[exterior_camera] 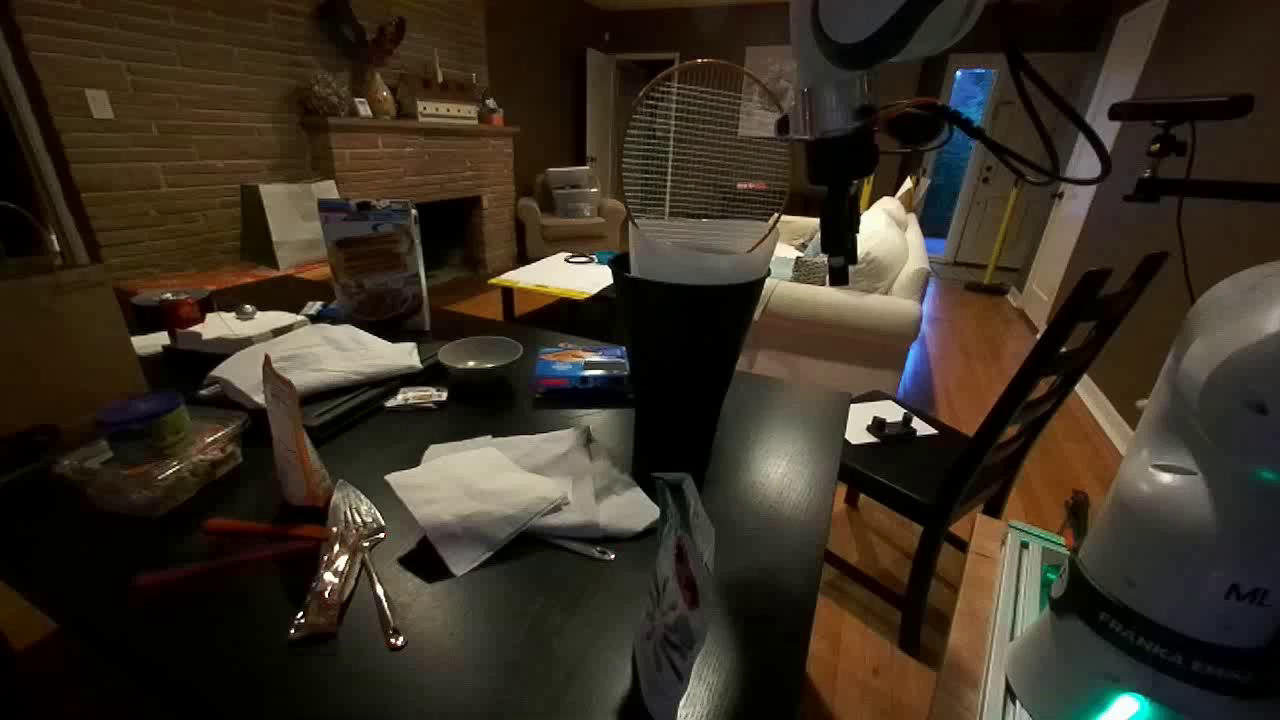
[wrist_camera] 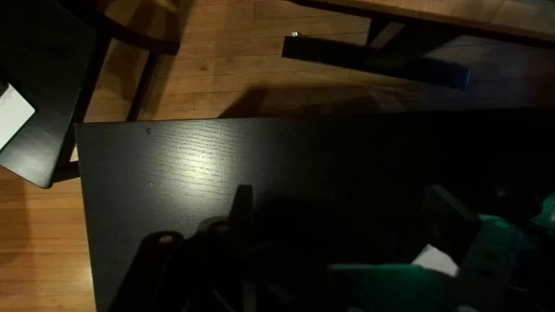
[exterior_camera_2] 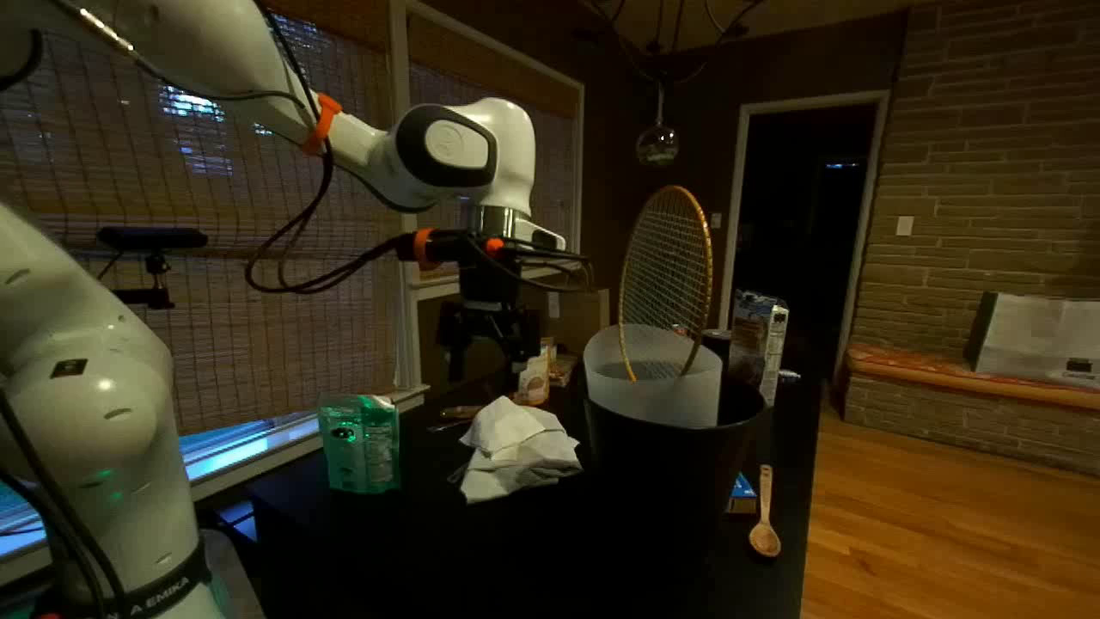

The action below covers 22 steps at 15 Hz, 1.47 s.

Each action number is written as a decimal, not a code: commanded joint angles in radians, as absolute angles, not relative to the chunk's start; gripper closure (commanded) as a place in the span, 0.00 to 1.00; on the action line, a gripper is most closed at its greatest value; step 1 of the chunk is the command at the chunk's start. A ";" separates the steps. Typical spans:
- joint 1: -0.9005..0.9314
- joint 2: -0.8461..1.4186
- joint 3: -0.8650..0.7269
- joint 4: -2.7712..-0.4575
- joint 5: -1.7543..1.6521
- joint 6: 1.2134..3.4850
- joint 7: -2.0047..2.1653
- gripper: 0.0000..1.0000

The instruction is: Pick up the clear bin from the black bin and put it on the table

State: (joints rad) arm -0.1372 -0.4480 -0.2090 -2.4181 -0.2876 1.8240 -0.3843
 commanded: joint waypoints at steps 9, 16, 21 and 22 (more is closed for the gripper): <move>-0.152 -0.451 -0.203 -2.429 -0.274 1.903 -0.265 0.00; -0.197 -0.360 -0.248 -2.283 -0.160 1.965 -0.082 0.00; -0.210 -0.378 -0.250 -2.291 -0.150 1.955 -0.087 0.00; -0.208 -0.364 -0.245 -2.289 -0.125 1.958 -0.042 0.00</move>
